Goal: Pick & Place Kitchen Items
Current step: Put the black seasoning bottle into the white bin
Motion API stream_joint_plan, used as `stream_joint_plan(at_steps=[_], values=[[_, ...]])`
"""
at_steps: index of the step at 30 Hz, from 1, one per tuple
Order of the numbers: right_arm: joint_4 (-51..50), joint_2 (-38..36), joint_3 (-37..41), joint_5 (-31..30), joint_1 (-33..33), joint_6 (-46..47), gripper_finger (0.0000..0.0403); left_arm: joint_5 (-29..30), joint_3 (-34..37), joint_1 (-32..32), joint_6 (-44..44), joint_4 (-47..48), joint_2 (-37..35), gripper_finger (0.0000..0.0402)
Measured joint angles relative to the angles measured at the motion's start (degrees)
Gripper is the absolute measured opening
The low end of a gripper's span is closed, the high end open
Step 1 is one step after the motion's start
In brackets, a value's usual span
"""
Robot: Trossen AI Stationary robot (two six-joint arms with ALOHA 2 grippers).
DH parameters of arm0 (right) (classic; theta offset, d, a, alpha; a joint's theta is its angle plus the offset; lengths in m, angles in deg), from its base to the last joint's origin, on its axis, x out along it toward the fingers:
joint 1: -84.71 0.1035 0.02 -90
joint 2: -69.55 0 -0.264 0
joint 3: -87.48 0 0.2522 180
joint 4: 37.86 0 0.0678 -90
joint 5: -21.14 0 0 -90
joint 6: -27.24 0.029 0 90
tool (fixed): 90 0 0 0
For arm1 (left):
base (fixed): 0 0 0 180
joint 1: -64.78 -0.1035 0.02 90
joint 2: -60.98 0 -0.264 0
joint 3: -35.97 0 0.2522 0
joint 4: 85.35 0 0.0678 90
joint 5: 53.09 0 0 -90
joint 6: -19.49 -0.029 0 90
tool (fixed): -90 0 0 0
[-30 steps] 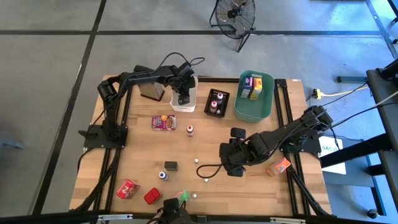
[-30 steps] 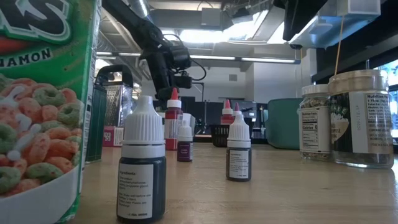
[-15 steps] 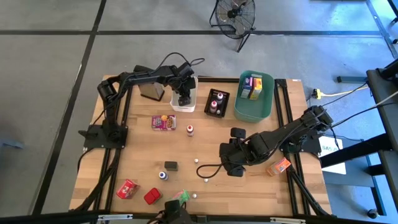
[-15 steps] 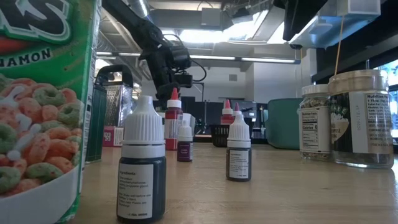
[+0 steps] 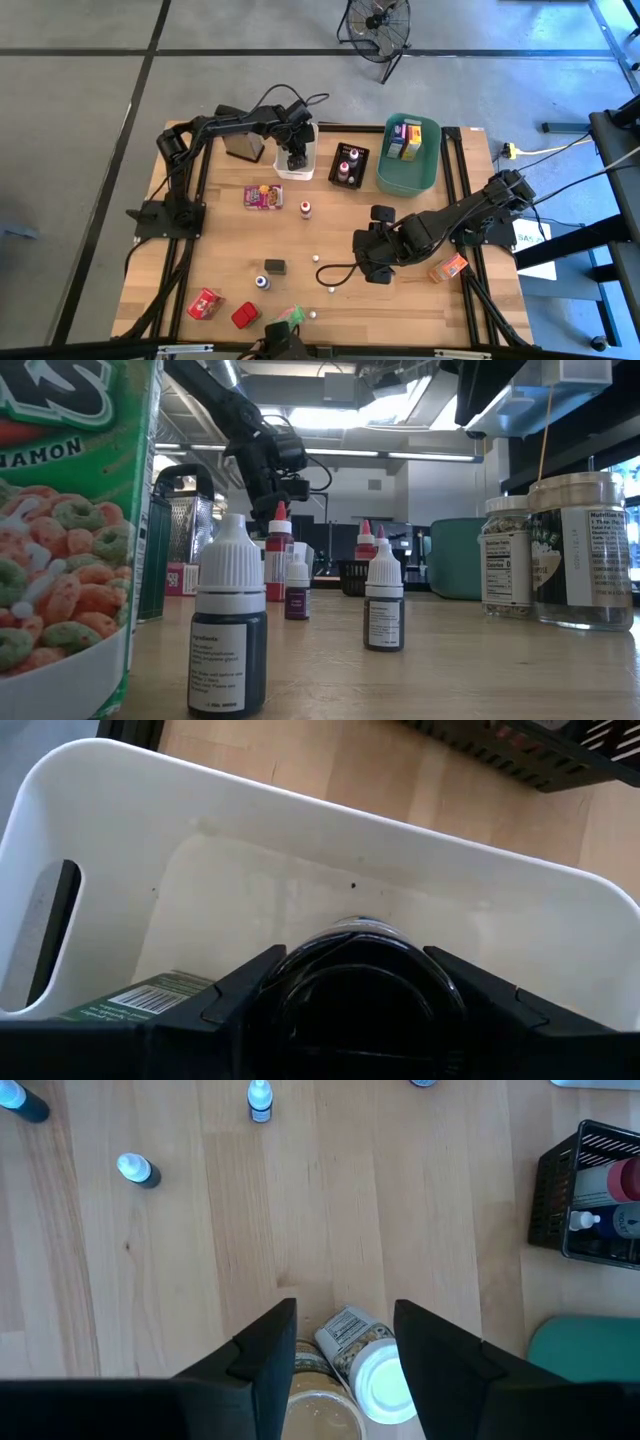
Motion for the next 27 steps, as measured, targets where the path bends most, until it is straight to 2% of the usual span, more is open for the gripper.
stream_joint_plan(at_steps=[5,27], values=[[0.0,0.0,0.0,0.0,0.0,0.0,0.0171,-1.7,0.0,0.0,1.4,0.0,0.0,0.0224],[0.0,0.0,0.0,0.0,0.0,0.0,0.0171,-1.2,0.0,0.1,3.3,-0.1,0.0,0.0224]])
